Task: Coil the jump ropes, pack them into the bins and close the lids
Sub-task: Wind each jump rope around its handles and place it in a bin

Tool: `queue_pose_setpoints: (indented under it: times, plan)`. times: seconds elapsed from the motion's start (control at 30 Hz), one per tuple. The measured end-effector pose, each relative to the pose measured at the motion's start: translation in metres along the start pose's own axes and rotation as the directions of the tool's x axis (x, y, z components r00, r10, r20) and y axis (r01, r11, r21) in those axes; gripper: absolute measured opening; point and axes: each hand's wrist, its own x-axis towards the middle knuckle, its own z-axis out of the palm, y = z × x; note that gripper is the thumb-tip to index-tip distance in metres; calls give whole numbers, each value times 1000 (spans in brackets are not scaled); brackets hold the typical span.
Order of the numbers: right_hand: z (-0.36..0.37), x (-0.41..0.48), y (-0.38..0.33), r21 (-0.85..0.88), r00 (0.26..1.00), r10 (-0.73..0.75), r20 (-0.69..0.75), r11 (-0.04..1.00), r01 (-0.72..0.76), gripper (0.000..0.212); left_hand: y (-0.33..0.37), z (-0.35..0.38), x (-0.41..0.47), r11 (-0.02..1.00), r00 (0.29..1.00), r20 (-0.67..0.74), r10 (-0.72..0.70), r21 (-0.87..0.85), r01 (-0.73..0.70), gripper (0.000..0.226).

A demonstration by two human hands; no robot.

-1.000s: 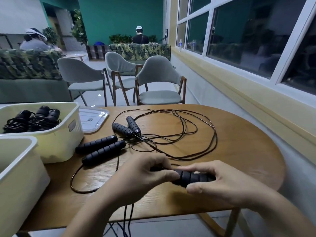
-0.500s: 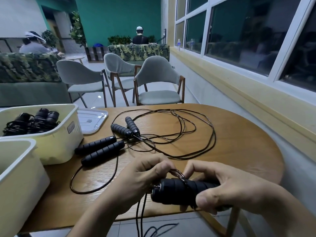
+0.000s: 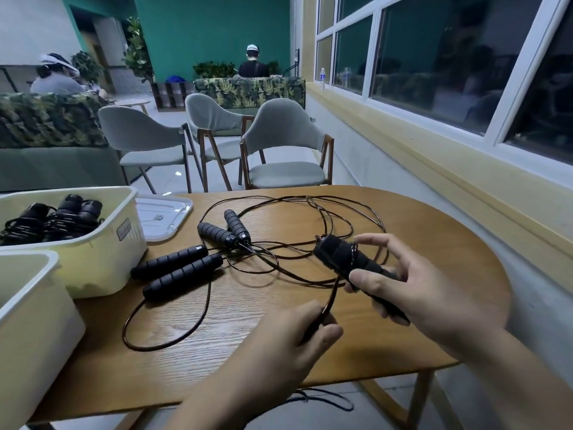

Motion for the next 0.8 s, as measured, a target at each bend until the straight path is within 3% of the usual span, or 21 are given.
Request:
queue_pose_setpoints:
  times: [0.13, 0.33, 0.43, 0.5, 0.63, 0.8]
  plan:
    - [1, 0, 4, -244, 998, 7, -61, 969, -21, 56, 0, -5, -1, 998, 999, -25, 20, -57, -21, 17]
    - [0, -2, 1, -411, 966, 172, 194, 908, -79, 45, 0, -23, -4, 982, 996, -89, 21, -184, -38, 13]
    - [0, -4, -5, -386, 888, 268, 375, 915, -113, 42, -2, -32, -7, 978, 998, -45, 41, -202, -49, 11]
    - [2, -5, -9, -341, 816, 293, 499, 932, -126, 37, -1, -36, -9, 953, 999, 13, 42, -301, -37, 16]
    - [1, -8, -10, -155, 675, 250, 694, 968, -199, 29, -3, -39, -9, 885, 998, 55, 43, -466, -12, 31]
    - [0, -9, -4, 55, 597, 108, 795, 967, -248, 40, -6, -35, -10, 816, 990, 97, 106, -578, -30, 41]
